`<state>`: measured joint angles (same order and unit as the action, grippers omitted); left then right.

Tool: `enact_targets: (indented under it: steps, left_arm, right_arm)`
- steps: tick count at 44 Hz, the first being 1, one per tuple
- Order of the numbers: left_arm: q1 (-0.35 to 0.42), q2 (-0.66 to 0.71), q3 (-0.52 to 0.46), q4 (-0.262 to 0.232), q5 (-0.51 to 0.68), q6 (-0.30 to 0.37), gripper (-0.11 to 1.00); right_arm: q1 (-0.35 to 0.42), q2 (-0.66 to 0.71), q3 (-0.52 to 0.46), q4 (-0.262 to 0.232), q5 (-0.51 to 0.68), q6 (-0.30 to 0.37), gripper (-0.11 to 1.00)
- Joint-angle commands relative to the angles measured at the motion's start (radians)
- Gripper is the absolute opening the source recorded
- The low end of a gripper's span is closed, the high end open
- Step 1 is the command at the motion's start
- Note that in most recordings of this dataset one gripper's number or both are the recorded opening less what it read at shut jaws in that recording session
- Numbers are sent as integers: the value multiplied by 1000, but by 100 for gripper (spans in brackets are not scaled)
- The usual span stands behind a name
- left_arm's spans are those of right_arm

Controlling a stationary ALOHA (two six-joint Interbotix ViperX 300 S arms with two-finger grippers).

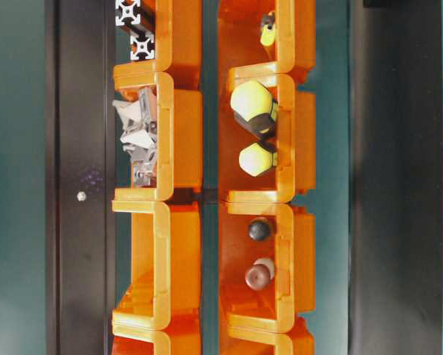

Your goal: Pick foam from container rack with left arm.

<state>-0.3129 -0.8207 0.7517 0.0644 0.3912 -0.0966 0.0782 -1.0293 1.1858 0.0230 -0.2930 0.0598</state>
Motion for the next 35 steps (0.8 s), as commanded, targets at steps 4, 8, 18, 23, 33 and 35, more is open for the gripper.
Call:
enact_targets:
  steps: [4,8,18,23,33,35]
  left_arm:
    - [15,-103,43,3,-14,0,80]
    - [25,-164,72,3,-14,-5,80]
    - [48,-262,110,3,-9,-2,79]
    - [54,-290,130,2,-9,-2,79]
    - [71,-334,161,2,-25,-11,79]
    - [72,-334,164,2,-31,-11,79]
  right_arm:
    - [2,-5,-34,2,-9,2,1]
    - [2,-12,-32,2,-9,2,1]
    - [2,-23,-31,2,-9,0,1]
    - [2,-26,-25,3,-3,0,1]
    - [3,-29,-18,2,-8,0,1]
    - [2,-29,-20,2,-8,0,1]
